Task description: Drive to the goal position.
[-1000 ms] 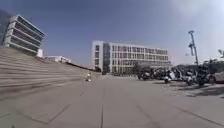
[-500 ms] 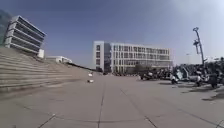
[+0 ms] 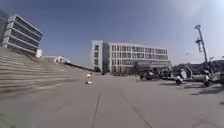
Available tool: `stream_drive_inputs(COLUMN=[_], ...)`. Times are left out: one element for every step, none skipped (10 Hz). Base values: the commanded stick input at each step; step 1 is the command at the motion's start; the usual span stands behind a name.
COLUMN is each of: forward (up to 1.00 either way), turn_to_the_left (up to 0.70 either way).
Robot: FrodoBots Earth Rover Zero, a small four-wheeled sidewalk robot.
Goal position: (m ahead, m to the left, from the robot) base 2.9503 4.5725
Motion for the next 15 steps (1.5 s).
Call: stream_drive_inputs(forward=[1.0,1.0,0.05,0.05,0.04,0.02,0.0,0.0,0.0,0.0,0.0,0.0,0.0,0.0,0.01], turn_to_the_left=[0.01,0.0,0.0,0.0,0.0,0.0,0.01,0.04,0.21,0.64,0.66,0.59,0.35,0.17,0.07])
